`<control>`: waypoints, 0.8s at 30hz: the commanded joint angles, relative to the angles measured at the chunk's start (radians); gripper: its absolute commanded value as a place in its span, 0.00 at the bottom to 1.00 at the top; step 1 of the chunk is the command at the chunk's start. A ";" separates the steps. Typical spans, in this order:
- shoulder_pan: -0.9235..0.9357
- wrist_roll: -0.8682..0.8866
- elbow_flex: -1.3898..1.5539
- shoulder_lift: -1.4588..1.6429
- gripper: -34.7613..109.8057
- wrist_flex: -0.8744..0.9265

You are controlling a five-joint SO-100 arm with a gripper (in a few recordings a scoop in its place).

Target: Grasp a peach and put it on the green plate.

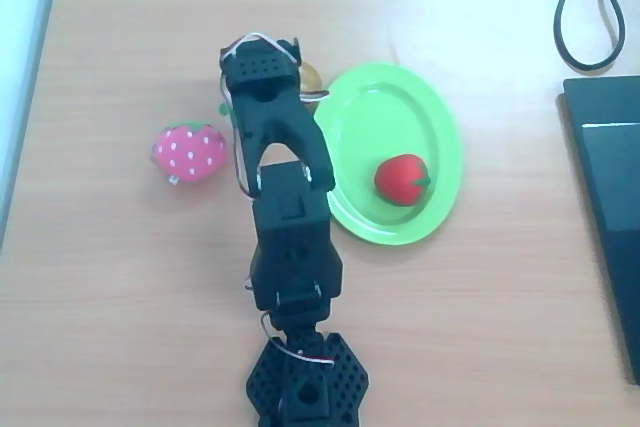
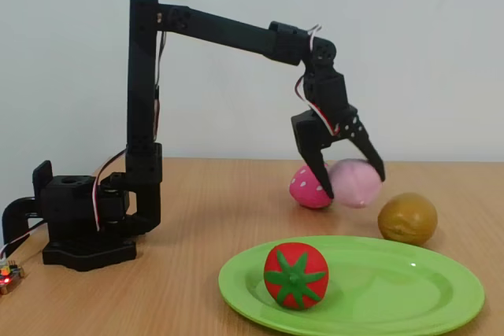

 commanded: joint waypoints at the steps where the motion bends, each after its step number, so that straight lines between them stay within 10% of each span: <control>1: 0.018 0.008 -0.020 0.084 0.47 0.006; 24: 0.477 0.127 -0.020 0.104 0.46 -0.063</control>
